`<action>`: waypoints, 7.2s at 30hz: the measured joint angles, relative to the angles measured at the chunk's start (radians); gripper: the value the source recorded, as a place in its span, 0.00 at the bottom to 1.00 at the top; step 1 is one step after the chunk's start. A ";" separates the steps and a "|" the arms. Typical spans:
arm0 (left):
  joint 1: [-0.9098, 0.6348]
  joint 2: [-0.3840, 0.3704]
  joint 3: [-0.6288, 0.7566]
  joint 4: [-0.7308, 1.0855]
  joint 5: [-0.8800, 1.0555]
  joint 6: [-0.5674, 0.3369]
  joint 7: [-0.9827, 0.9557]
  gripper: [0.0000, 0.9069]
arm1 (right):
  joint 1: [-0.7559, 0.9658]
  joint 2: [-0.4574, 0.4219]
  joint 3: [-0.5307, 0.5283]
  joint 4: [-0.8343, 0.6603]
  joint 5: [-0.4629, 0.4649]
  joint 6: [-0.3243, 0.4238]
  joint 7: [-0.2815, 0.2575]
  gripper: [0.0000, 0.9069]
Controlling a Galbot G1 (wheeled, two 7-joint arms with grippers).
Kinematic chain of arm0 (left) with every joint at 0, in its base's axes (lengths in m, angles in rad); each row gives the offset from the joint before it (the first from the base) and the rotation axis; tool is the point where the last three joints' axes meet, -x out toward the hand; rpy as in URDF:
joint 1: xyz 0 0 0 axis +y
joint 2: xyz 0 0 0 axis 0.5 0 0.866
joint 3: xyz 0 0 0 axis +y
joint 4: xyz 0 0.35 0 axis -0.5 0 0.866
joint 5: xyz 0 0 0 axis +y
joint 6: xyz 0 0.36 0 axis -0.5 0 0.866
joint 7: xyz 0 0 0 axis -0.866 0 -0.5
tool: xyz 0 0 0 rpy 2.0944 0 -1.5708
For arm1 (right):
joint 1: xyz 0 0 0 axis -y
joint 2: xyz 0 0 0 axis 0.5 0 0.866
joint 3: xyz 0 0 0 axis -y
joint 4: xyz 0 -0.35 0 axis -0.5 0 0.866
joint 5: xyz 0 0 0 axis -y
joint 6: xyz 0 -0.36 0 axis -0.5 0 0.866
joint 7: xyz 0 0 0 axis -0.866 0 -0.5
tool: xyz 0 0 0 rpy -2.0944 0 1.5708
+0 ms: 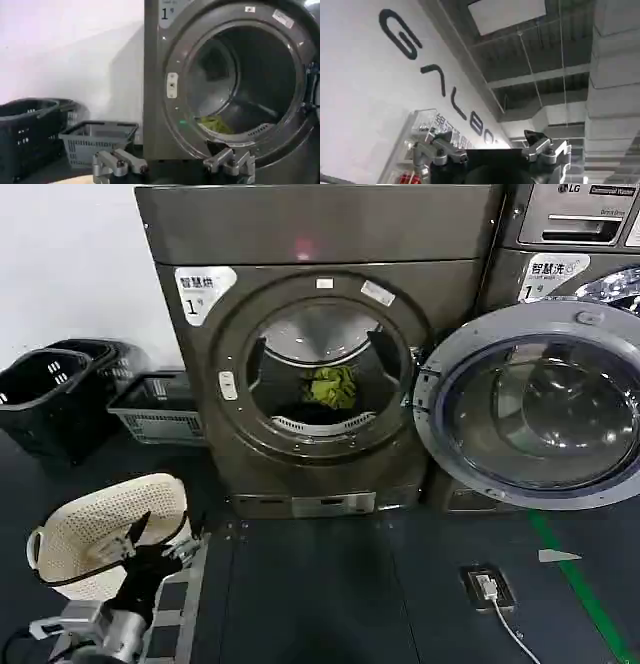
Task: Grasp the clothes from the dryer.
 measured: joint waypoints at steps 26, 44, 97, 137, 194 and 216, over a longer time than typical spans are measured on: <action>-0.006 0.006 -0.038 -0.026 -0.053 0.002 0.011 1.00 | 0.023 0.008 -0.037 0.016 0.005 0.011 -0.008 1.00; 0.001 0.003 -0.033 -0.028 -0.051 0.002 0.014 1.00 | 0.028 0.009 -0.045 0.019 0.006 0.011 -0.015 1.00; -0.034 0.004 0.001 -0.004 -0.041 -0.037 0.044 1.00 | 0.004 0.025 -0.030 0.040 0.063 0.088 -0.048 1.00; -0.088 0.039 0.003 0.047 -0.063 -0.081 0.009 1.00 | -0.001 0.050 -0.035 0.059 0.063 0.095 -0.035 1.00; -1.379 0.083 0.461 1.667 -0.042 -0.271 0.097 1.00 | -0.015 0.030 0.018 0.048 0.071 0.120 -0.021 1.00; -1.660 0.145 0.922 2.010 0.426 -0.389 0.793 1.00 | 0.012 0.020 -0.021 0.033 0.044 0.127 -0.030 1.00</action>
